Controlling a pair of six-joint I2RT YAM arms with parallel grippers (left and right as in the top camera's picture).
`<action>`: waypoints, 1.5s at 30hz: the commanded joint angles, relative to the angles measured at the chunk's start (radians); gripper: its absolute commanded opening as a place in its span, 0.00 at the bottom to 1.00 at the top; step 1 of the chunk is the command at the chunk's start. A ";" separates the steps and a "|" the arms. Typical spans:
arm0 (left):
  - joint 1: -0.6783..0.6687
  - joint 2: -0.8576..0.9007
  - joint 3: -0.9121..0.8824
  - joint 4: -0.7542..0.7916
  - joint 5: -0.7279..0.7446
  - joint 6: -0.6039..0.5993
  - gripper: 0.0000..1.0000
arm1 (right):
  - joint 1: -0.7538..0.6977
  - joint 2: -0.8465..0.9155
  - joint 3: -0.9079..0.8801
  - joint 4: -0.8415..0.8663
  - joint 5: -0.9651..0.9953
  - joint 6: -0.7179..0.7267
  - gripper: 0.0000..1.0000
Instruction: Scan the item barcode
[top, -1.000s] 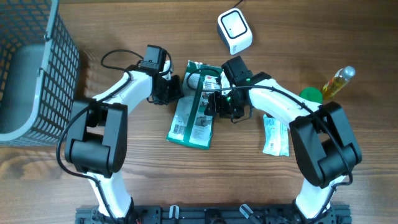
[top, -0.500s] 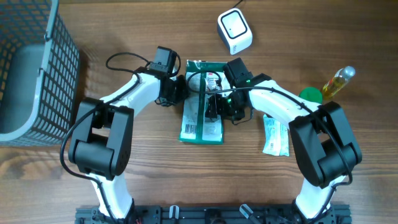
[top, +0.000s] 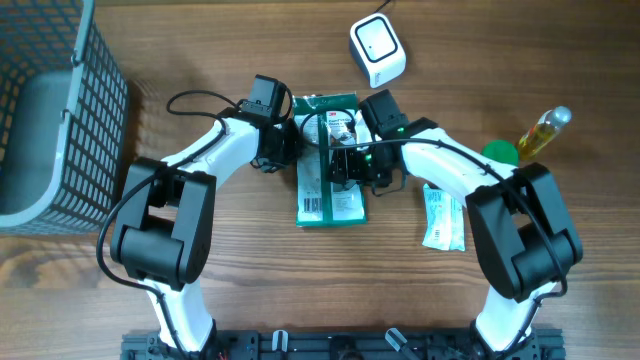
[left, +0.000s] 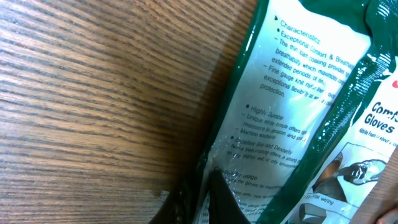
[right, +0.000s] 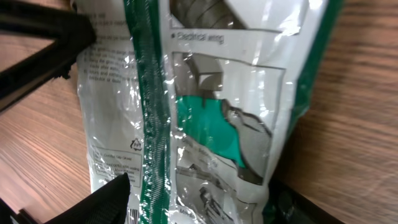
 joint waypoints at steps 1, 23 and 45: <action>0.004 0.068 -0.061 -0.010 -0.063 0.116 0.04 | -0.035 -0.006 -0.010 0.006 -0.009 -0.046 0.71; -0.032 0.053 -0.073 0.062 0.063 0.286 0.14 | -0.159 -0.006 -0.010 -0.015 -0.222 -0.204 0.76; -0.032 0.053 -0.073 0.062 0.063 0.286 0.19 | -0.111 -0.005 -0.340 0.583 -0.372 0.140 0.63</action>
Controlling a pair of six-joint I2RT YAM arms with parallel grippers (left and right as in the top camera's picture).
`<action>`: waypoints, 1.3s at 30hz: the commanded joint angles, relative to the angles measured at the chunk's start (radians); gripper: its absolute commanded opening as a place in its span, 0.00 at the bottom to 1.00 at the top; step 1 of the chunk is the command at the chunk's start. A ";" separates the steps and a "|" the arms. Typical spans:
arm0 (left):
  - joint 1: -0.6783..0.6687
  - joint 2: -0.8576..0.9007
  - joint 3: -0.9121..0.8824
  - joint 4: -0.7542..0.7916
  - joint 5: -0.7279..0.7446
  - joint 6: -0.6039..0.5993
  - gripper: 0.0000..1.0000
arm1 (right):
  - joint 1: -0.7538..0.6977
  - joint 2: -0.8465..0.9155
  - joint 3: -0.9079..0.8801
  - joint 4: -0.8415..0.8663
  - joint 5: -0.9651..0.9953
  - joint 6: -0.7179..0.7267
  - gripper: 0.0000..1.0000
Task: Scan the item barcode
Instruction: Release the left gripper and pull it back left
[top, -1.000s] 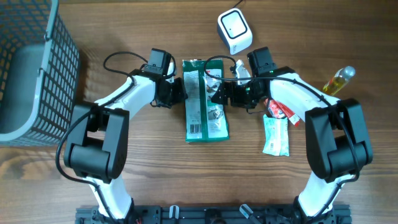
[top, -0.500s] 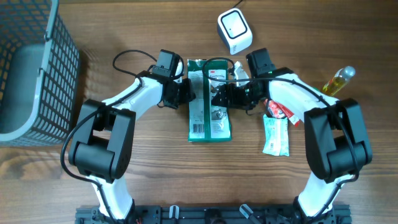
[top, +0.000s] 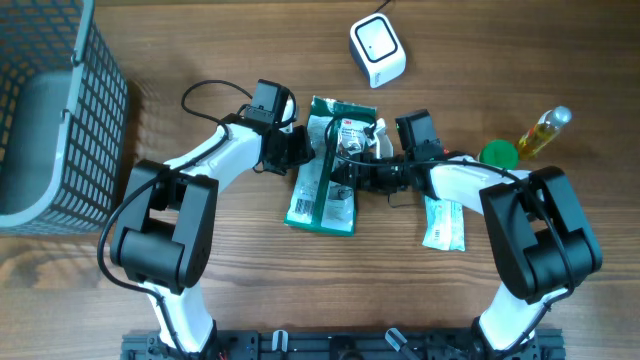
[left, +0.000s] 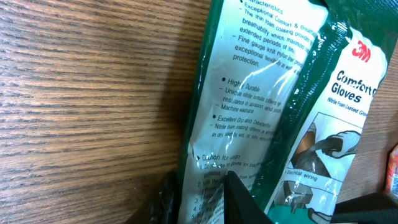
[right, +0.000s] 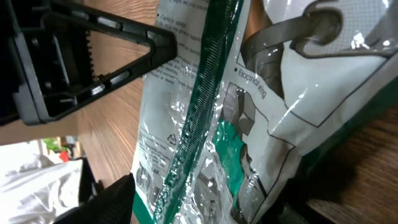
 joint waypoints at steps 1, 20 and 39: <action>-0.011 0.069 -0.030 -0.014 -0.036 0.020 0.19 | 0.013 0.035 -0.021 0.049 0.002 0.085 0.63; -0.011 0.069 -0.030 -0.014 -0.039 0.021 0.20 | 0.141 0.035 -0.021 0.172 0.151 0.153 0.37; 0.078 -0.015 -0.003 -0.037 -0.055 0.050 0.90 | 0.142 0.035 -0.021 0.161 0.236 0.044 0.04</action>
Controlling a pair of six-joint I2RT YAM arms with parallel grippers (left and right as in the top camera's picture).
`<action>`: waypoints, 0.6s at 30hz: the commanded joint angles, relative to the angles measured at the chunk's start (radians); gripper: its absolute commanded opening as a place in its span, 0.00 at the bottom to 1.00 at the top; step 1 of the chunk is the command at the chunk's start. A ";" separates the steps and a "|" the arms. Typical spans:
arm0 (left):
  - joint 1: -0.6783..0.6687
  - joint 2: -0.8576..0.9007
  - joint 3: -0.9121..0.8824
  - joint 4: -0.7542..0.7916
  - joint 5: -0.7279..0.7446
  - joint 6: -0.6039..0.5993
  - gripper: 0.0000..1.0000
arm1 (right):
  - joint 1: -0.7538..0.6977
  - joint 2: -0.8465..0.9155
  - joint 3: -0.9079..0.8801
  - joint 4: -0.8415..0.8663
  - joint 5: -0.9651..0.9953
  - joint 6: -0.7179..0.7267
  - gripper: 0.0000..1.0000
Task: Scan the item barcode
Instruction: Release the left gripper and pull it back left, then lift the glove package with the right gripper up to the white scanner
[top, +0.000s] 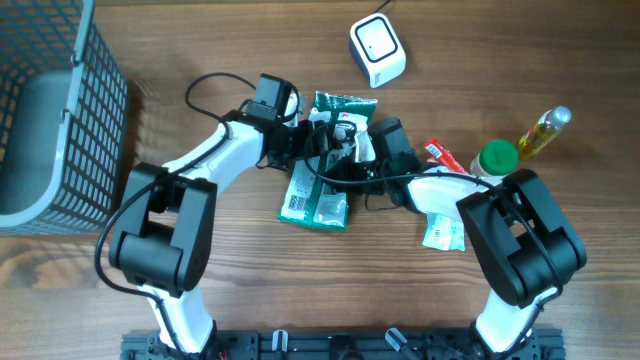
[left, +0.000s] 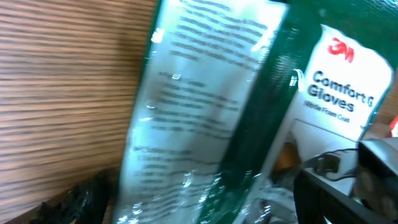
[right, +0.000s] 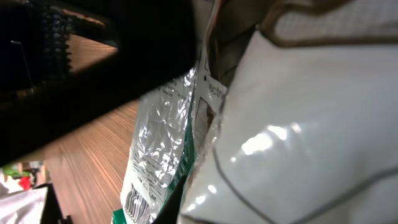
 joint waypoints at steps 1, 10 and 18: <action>0.109 -0.027 -0.025 -0.039 -0.094 0.028 0.91 | 0.003 0.022 -0.005 0.000 0.018 -0.066 0.04; 0.276 -0.100 -0.024 -0.025 -0.094 0.016 1.00 | 0.003 0.022 -0.004 0.031 -0.054 -0.068 0.04; 0.276 -0.100 -0.024 -0.029 -0.094 0.016 1.00 | 0.003 -0.131 0.140 -0.121 -0.130 -0.261 0.05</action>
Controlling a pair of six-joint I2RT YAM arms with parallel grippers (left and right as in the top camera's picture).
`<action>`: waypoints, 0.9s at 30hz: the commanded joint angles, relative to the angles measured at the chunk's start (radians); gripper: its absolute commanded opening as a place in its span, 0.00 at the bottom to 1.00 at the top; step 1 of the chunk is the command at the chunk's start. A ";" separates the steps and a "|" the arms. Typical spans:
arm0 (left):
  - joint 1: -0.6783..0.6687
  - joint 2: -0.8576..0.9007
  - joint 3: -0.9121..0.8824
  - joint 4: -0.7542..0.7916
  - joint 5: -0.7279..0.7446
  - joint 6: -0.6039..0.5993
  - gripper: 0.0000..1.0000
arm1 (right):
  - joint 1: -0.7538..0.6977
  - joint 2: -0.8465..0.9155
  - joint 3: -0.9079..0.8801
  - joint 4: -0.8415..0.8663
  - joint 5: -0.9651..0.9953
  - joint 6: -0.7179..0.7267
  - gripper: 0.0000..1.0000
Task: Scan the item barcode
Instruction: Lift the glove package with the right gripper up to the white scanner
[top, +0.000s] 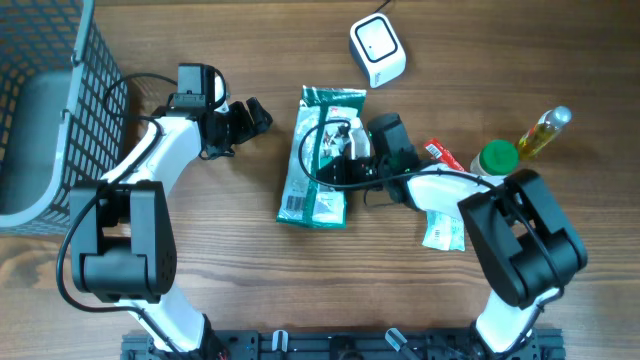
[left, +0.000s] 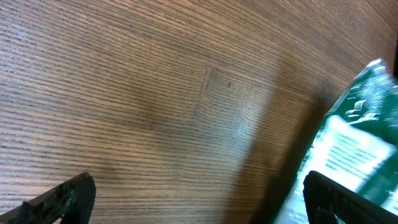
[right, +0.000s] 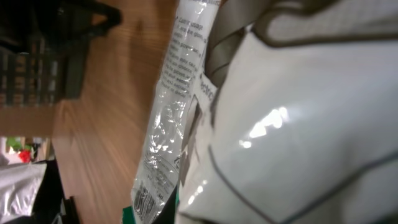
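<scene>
The green and clear glove pack (top: 318, 160) lies mid-table, below the white scanner (top: 377, 48). My right gripper (top: 346, 166) is at the pack's right side and shut on it. In the right wrist view the pack (right: 280, 124) fills the frame, with its barcode (right: 145, 200) at the lower left. The right fingers themselves are hidden there. My left gripper (top: 246, 117) is open over bare wood, left of the pack and apart from it. Its dark fingertips (left: 62, 196) stand wide apart, and the pack's edge (left: 357, 134) shows at the right.
A grey wire basket (top: 50, 110) stands at the far left. To the right are a red packet (top: 441, 153), a green-capped jar (top: 497, 155), a yellow bottle (top: 545, 130) and a white sachet (top: 442, 216).
My left gripper has let go of the glove pack and now stands open to the left, nearer the basket. The right gripper and the pack have barely moved.
Both grippers were at the pack as it lay flat, left at its left edge and right on its right side. Then the pack was tilted and shifted between them. Now only the right gripper has it, and the left is clear.
</scene>
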 joint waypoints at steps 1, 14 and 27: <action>0.000 -0.022 -0.006 0.000 -0.006 0.013 1.00 | 0.003 -0.144 0.133 -0.164 -0.051 -0.207 0.05; 0.000 -0.022 -0.006 0.000 -0.006 0.012 1.00 | 0.003 -0.274 0.729 -0.947 0.457 -1.017 0.04; 0.000 -0.022 -0.006 0.000 -0.006 0.012 1.00 | 0.003 -0.270 0.734 -0.829 0.766 -1.359 0.04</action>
